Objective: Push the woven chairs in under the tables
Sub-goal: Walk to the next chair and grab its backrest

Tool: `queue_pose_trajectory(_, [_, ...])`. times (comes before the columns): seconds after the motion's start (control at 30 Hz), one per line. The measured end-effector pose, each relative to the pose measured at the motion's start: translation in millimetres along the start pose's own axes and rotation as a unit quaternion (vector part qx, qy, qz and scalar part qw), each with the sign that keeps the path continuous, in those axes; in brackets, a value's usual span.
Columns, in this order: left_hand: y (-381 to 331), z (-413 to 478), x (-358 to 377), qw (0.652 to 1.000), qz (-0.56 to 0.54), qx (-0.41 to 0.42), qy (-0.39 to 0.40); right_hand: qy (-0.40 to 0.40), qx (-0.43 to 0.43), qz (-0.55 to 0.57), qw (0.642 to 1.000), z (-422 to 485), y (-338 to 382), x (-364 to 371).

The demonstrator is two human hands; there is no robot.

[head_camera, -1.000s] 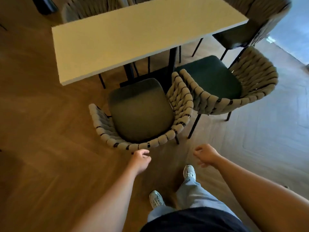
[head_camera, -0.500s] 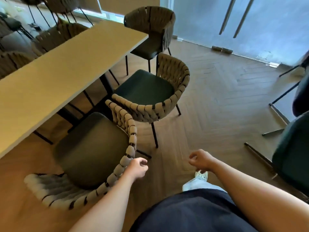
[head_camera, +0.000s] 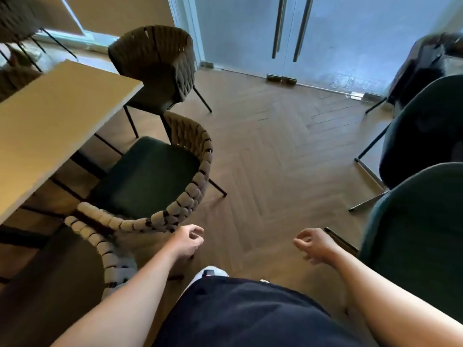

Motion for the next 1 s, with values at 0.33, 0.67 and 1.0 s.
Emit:
queue_pose_trajectory(0.33, [-138, 165, -61, 0.999, -0.007, 0.036, -0.003, -0.011, 0.016, 0.057, 0.998, 133, 58, -101])
queue_pose_trajectory(0.67, [-249, 356, -174, 0.996, 0.026, 0.073, 0.043, -0.064, 0.031, 0.048, 0.996, 280, 215, -221])
queue_pose_trajectory(1.0, [-317, 502, -269, 0.998, -0.055, -0.012, -0.038, 0.026, 0.012, 0.012, 1.0, 456, 378, -289])
Point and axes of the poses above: each hand's wrist, its own z-axis towards the middle knuckle, its own x-axis out of the palm, y = z × x, the point moved 4 cm from there along z, towards the middle knuckle, and after that the axes turned 11 degrees about z, right-handed, at the moved point
